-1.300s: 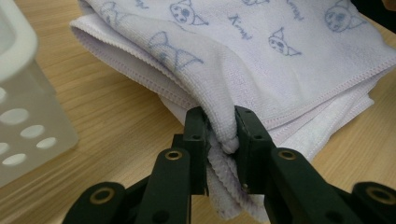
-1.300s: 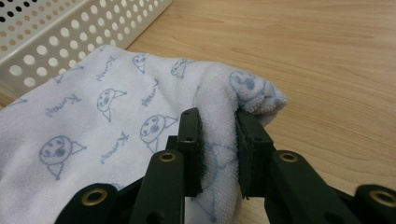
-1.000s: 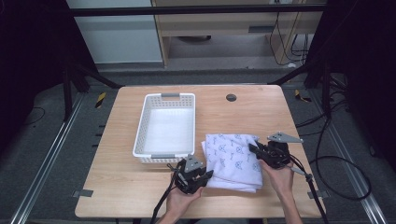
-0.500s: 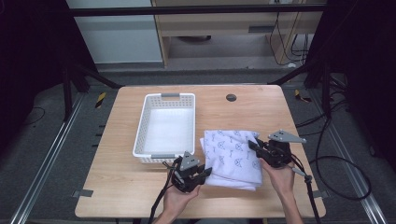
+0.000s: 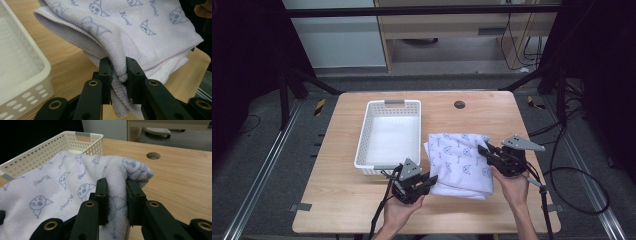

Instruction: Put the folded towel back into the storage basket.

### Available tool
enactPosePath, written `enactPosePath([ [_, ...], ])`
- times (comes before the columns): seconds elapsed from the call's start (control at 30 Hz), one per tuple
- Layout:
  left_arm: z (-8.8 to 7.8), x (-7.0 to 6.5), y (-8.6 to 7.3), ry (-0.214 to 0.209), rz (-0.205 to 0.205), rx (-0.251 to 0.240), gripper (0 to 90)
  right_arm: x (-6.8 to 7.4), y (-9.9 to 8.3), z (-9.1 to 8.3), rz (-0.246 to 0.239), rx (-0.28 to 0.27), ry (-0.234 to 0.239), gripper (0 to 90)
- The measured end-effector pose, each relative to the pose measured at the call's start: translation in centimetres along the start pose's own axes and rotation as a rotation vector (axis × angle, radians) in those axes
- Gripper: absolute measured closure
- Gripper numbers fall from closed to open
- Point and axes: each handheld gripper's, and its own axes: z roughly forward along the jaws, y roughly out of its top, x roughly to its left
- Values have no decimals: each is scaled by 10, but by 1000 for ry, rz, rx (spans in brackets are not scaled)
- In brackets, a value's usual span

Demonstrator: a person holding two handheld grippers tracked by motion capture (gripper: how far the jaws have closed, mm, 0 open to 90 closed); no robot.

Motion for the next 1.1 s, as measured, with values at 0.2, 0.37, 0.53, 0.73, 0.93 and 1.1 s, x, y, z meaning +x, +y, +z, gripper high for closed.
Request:
enactPosePath([
  [0.2,-9,0,7,14,13,-15,759,5,10,0,-6,-16,5,744],
  [0.37,-21,6,14,26,13,-47,759,12,22,0,-13,-46,13,745],
  [0.53,-26,11,18,32,9,-64,759,17,29,2,-15,-63,20,745],
  [0.73,-37,20,21,46,4,-84,759,26,40,8,-22,-75,27,744],
  [0.93,-46,31,22,66,-6,-95,759,36,50,17,-30,-81,37,745],
  [1.1,-54,40,21,86,-20,-106,759,45,56,28,-35,-83,44,745],
])
